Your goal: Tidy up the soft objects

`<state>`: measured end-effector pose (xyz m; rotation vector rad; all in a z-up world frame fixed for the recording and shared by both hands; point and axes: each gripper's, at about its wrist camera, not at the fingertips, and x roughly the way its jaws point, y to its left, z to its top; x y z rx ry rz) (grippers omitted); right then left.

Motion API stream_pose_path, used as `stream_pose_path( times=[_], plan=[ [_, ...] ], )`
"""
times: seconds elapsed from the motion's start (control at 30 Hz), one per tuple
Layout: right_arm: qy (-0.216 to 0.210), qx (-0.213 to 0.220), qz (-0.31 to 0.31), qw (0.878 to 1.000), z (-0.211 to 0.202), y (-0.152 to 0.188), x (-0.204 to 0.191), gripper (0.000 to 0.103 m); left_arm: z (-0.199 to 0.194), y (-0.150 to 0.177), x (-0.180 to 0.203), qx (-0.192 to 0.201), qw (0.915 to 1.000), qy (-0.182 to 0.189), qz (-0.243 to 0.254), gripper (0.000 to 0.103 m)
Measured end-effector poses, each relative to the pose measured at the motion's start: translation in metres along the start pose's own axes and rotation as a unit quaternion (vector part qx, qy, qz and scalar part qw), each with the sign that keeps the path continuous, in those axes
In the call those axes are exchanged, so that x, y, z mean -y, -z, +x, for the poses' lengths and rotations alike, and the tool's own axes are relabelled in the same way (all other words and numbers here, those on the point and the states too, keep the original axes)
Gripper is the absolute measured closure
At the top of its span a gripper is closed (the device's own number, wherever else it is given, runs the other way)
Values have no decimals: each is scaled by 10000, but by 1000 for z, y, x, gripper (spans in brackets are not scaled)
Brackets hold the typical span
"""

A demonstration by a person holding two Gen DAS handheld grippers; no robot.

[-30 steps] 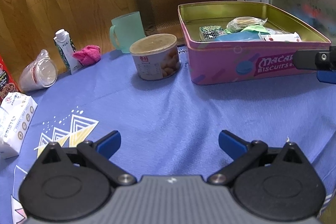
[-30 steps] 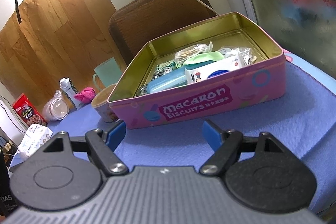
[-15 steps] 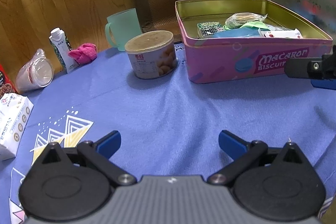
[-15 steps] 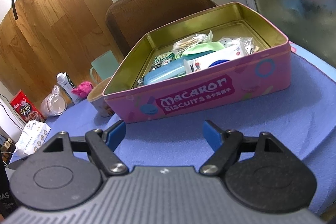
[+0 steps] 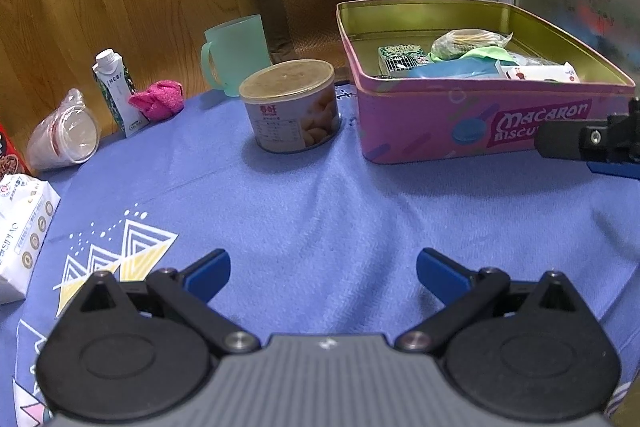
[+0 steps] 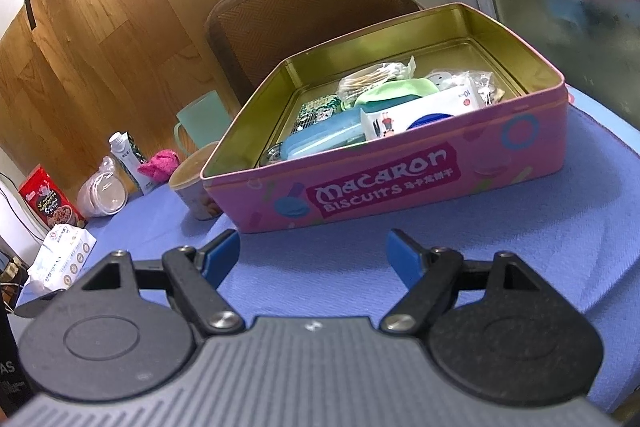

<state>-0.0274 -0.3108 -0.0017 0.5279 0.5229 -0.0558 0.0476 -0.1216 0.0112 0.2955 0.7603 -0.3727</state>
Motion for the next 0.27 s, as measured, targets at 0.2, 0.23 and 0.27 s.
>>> stream_pose_path(
  times=[0.2,0.23,0.27],
  plan=[
    [81,71,-191,9998,-1,1,-9,21,-10,-2,-5,386,9988,285,-90,0],
    [98,91,-247,9996,-2,1,-11,21,-8,-4,-7,387,9986,333,-128,0],
    [107,107,-292,9995,-2,2,-13,21,-6,-5,-9,377,9986,340,-163,0]
  ],
)
